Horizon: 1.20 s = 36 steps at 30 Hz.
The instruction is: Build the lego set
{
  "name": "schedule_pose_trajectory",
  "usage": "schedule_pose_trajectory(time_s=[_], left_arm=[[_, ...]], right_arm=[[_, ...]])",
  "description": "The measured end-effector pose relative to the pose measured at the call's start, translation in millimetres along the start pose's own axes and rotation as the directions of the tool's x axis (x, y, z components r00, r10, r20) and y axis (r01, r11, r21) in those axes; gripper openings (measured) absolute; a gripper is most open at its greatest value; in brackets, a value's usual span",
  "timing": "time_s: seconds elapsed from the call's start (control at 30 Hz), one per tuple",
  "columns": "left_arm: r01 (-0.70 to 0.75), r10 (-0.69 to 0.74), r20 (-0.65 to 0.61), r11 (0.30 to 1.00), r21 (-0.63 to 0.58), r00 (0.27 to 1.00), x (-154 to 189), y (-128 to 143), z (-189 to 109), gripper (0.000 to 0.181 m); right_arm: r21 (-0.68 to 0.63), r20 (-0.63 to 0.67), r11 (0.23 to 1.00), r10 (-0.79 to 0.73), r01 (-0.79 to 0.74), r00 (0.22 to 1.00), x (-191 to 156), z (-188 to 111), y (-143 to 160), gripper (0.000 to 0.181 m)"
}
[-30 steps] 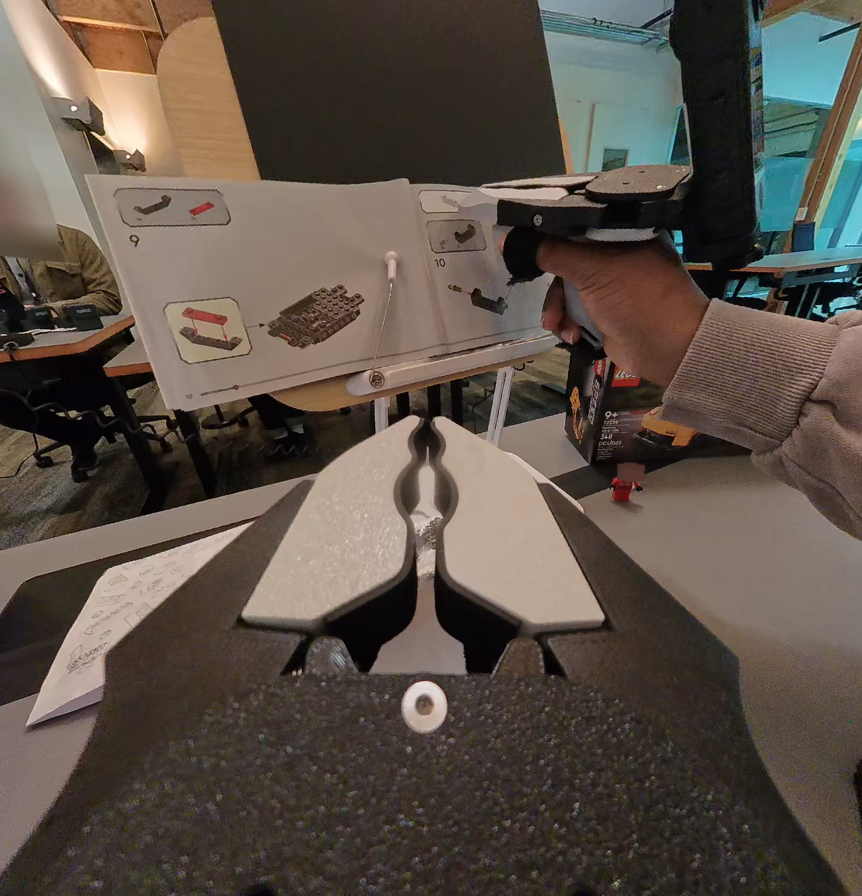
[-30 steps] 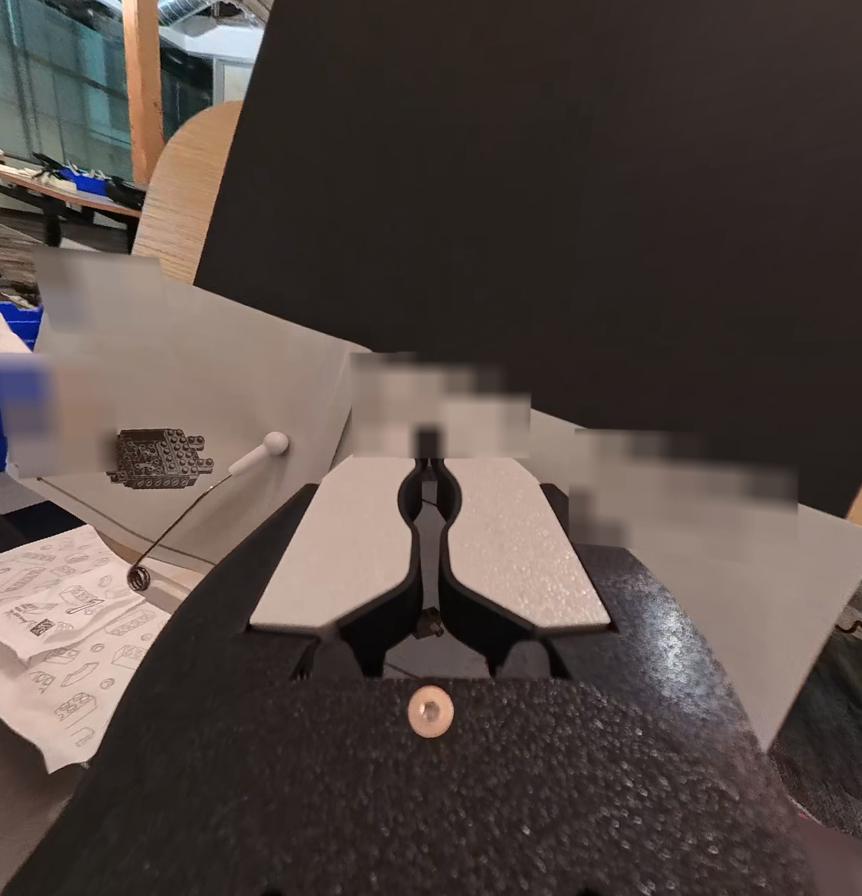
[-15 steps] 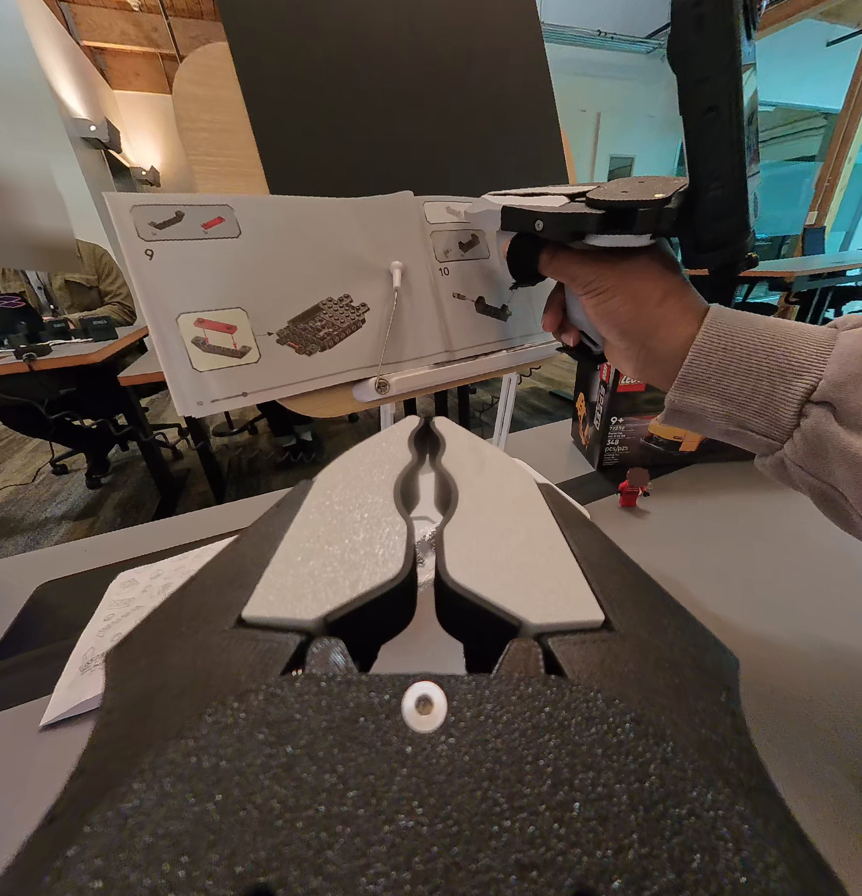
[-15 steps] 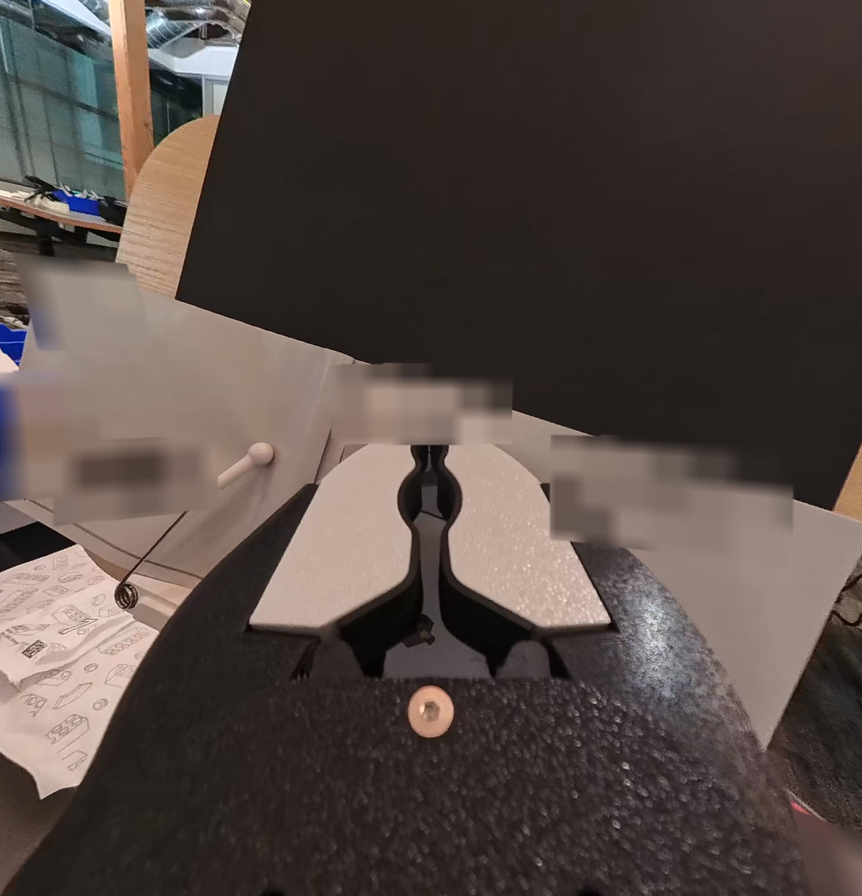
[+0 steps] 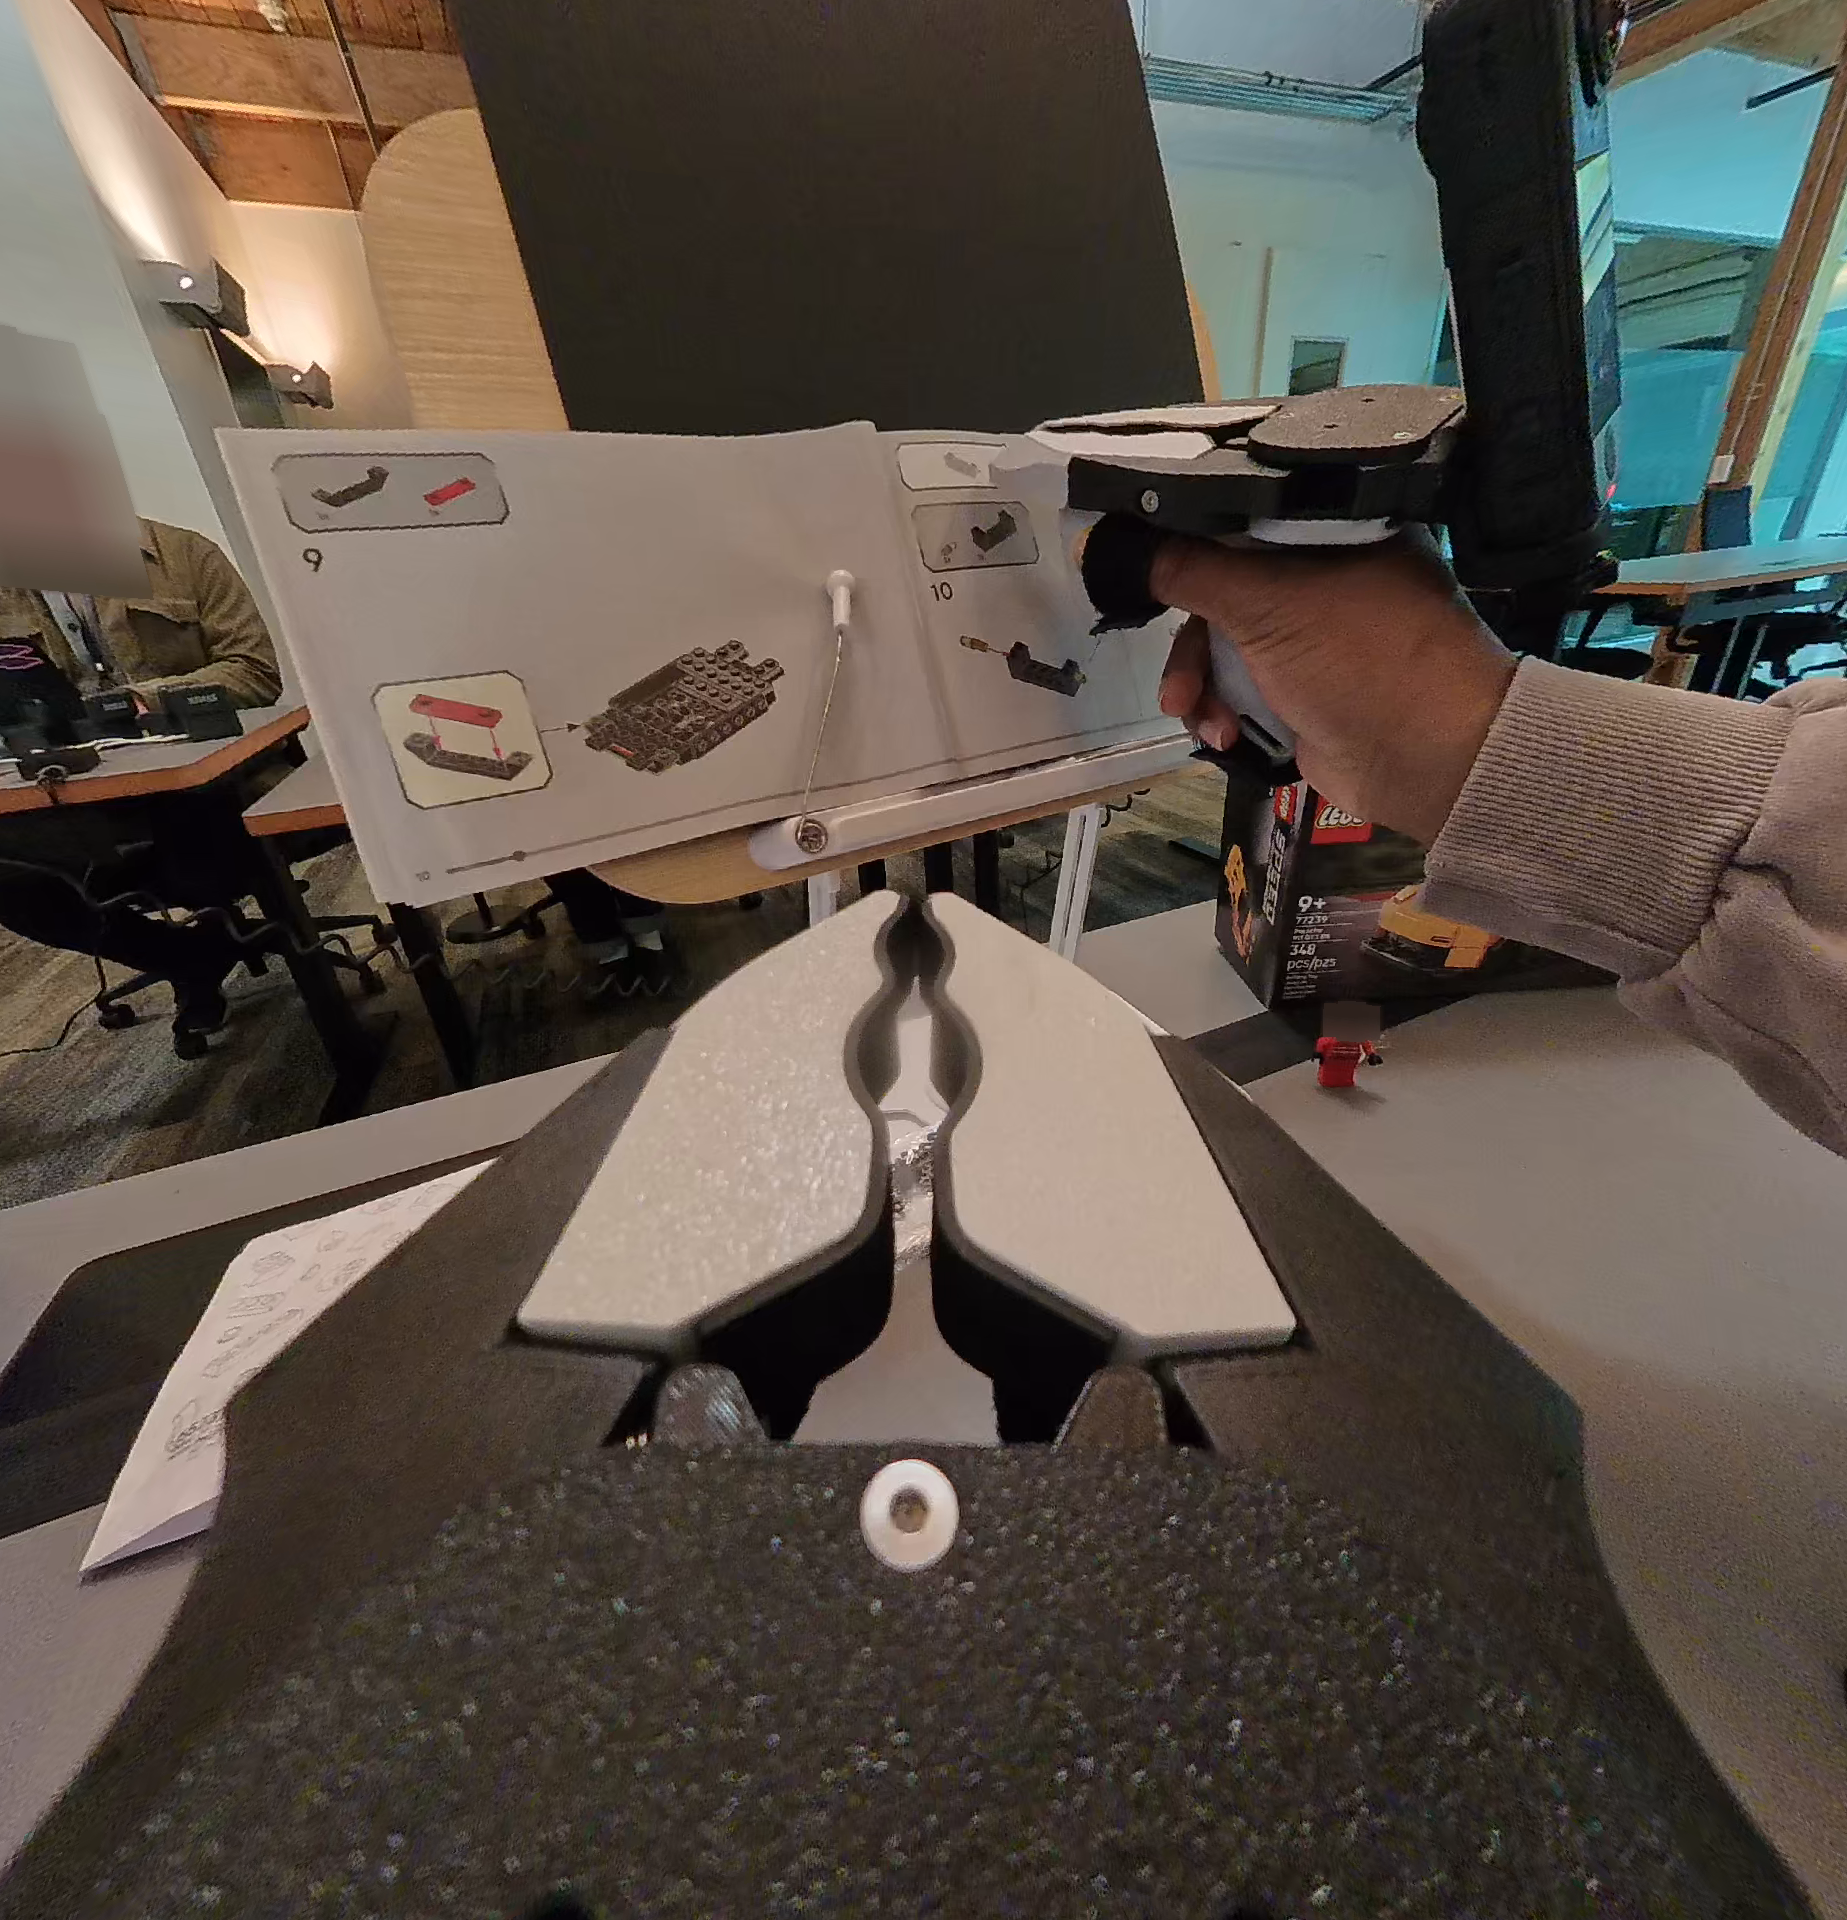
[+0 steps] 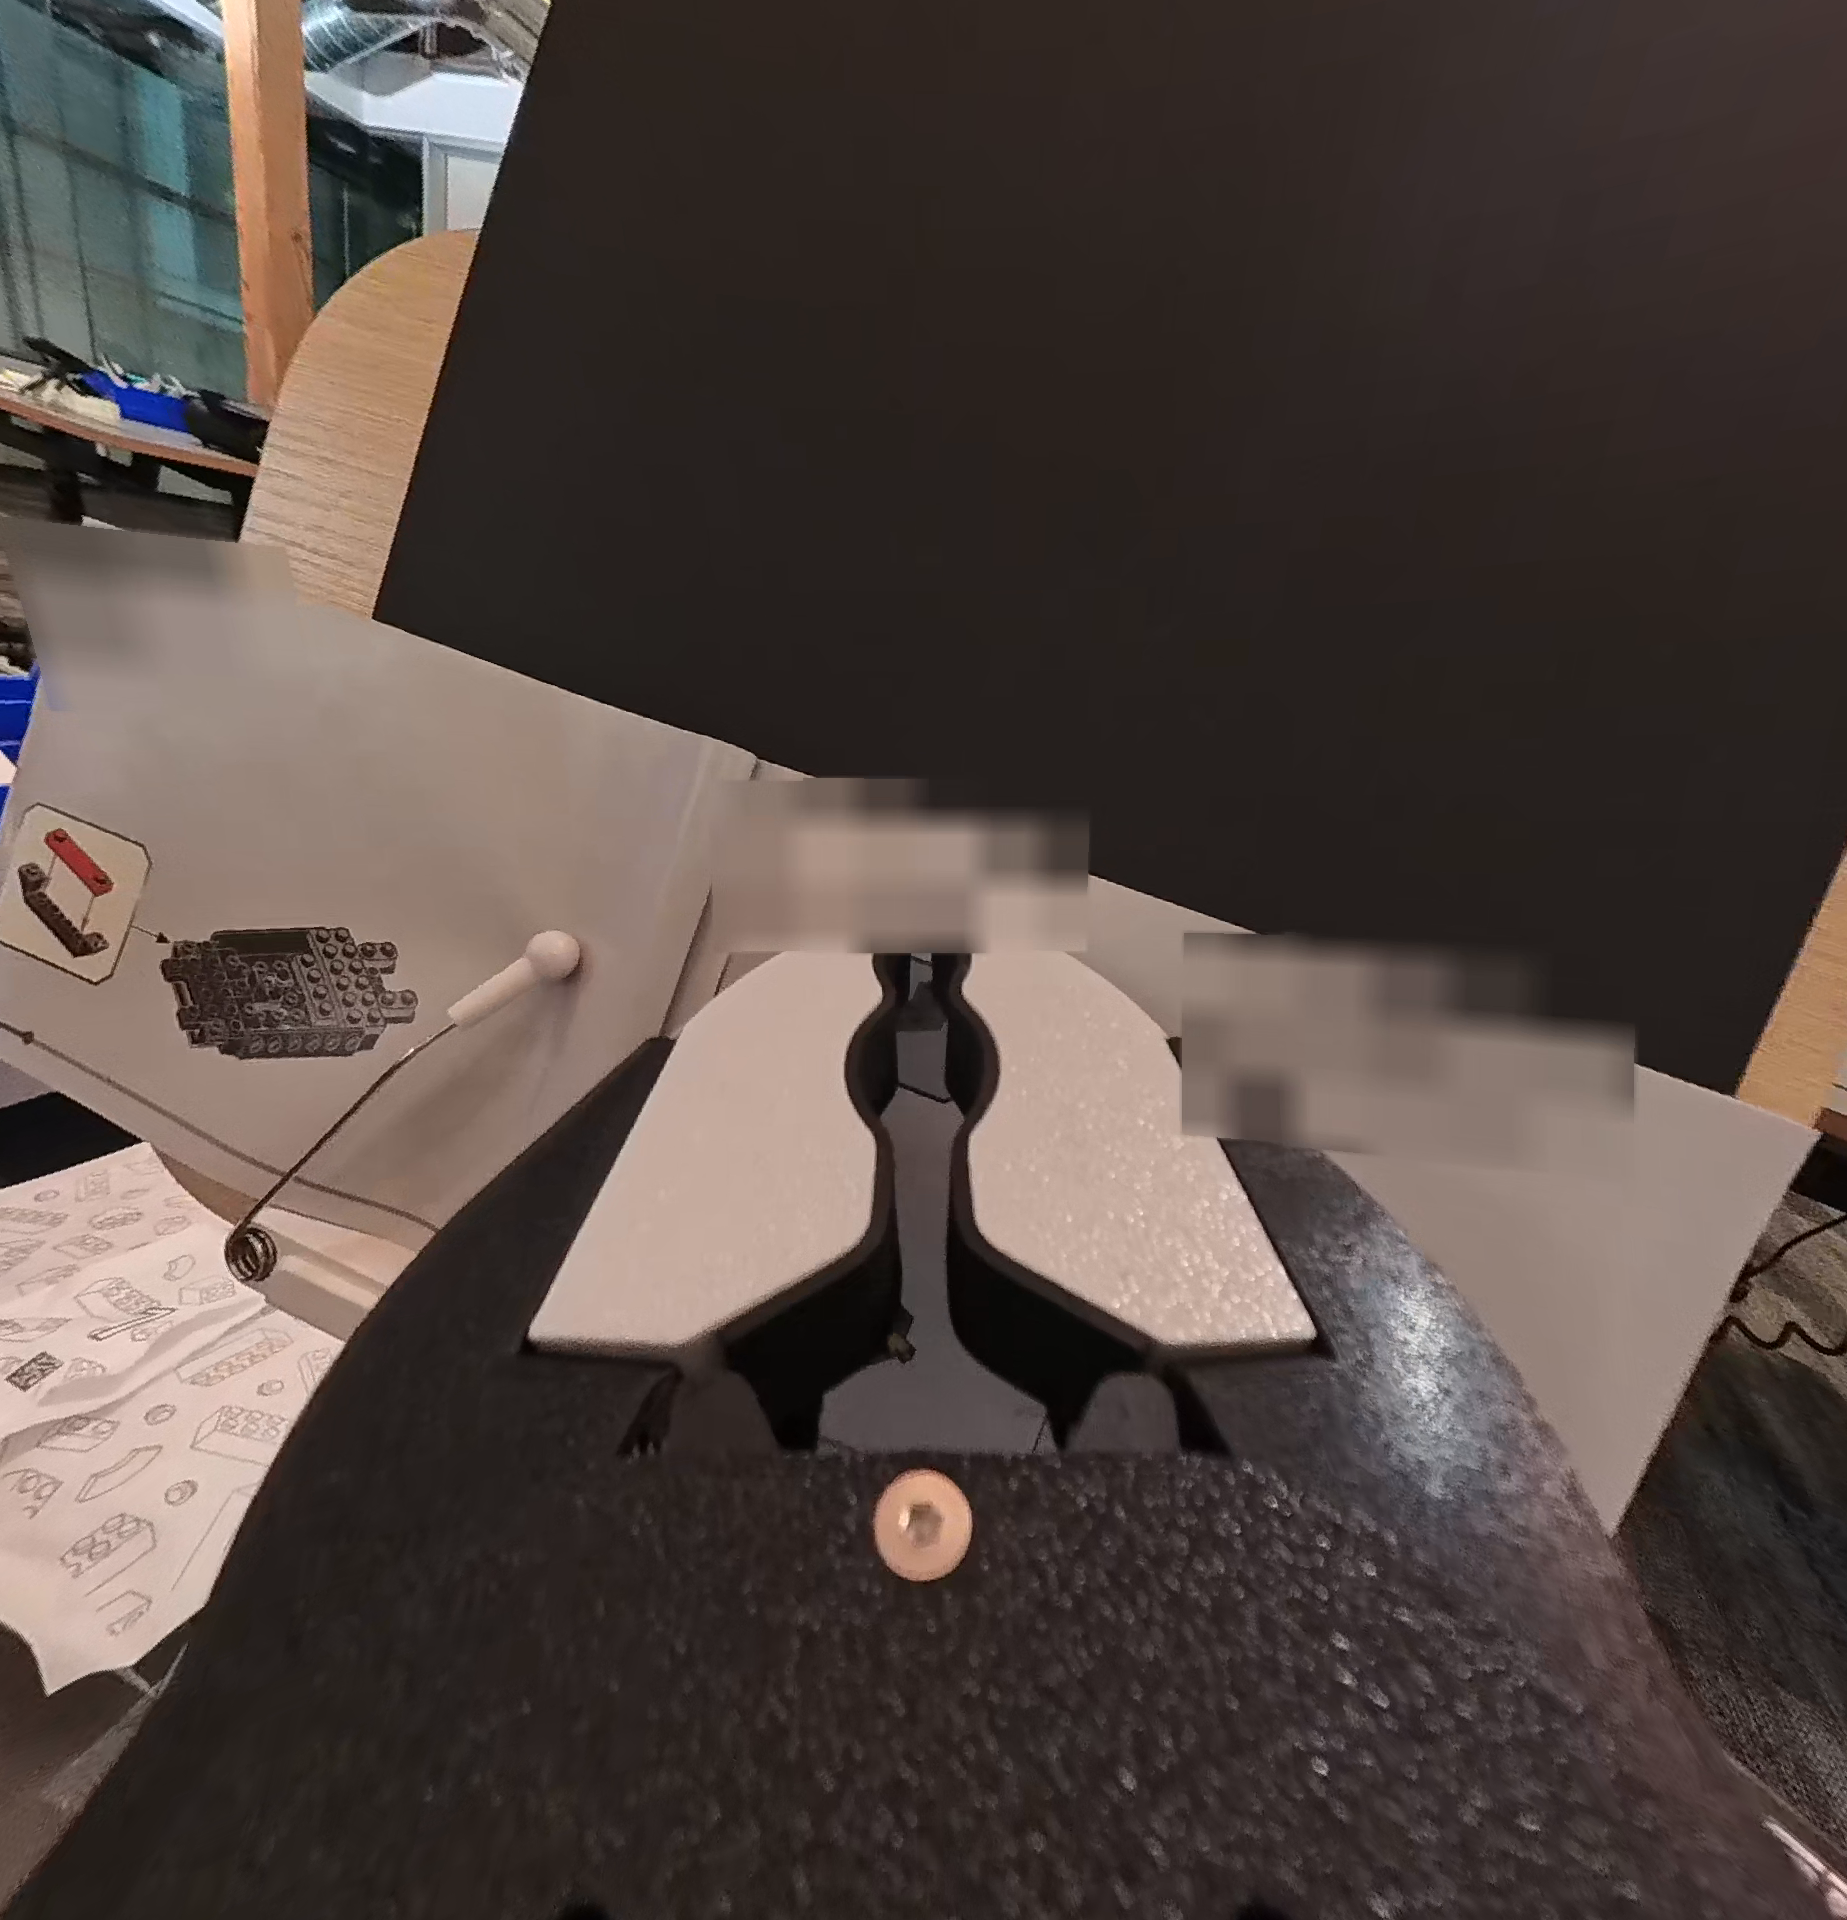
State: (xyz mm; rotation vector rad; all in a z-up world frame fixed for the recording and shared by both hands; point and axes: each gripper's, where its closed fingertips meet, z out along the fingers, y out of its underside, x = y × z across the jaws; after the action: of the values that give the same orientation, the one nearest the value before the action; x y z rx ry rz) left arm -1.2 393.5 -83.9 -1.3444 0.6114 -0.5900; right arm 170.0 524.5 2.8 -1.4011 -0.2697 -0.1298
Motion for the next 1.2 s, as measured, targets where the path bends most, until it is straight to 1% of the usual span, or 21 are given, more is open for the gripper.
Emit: schedule_pose_trajectory(time_s=[0.27,0.57,0.73,0.87,1.0,1.2], left_arm=[[-0.002,0.002,-0.007,1.0,-0.008,1.0,2.4,3.1,1.2,0.0],[-0.015,0.015,0.003,1.0,-0.006,1.0,1.4,2.0,0.9,0.0],[-0.018,0.018,-0.002,1.0,-0.005,1.0,3.3,1.7,1.1,0.0],[-0.025,0.025,-0.01,1.0,-0.004,1.0,6.0,1.6,1.3,0.0],[-0.041,0.041,-0.009,0.999,0.004,0.999,6.6,-0.8,0.6,0.0],[-0.027,0.027,-0.015,1.0,-0.004,1.0,5.8,0.9,1.0,0.0]], right_arm=[[-0.006,0.005,1.0,0.0,0.0,1.0,3.4,-3.5,4.8,0.004],[0.028,0.003,0.999,0.017,-0.017,1.0,6.3,-9.3,3.4,0.003],[0.009,-0.002,1.0,0.021,-0.021,1.0,7.0,-17.3,13.9,0.003],[0.002,0.012,1.0,0.023,-0.023,1.0,0.1,-23.9,23.7,0.002],[-0.015,0.036,1.0,0.019,-0.019,0.999,-11.8,-21.1,32.1,0.0],[0.006,0.067,1.0,-0.019,0.018,0.998,-31.5,-13.1,26.8,0.0]])
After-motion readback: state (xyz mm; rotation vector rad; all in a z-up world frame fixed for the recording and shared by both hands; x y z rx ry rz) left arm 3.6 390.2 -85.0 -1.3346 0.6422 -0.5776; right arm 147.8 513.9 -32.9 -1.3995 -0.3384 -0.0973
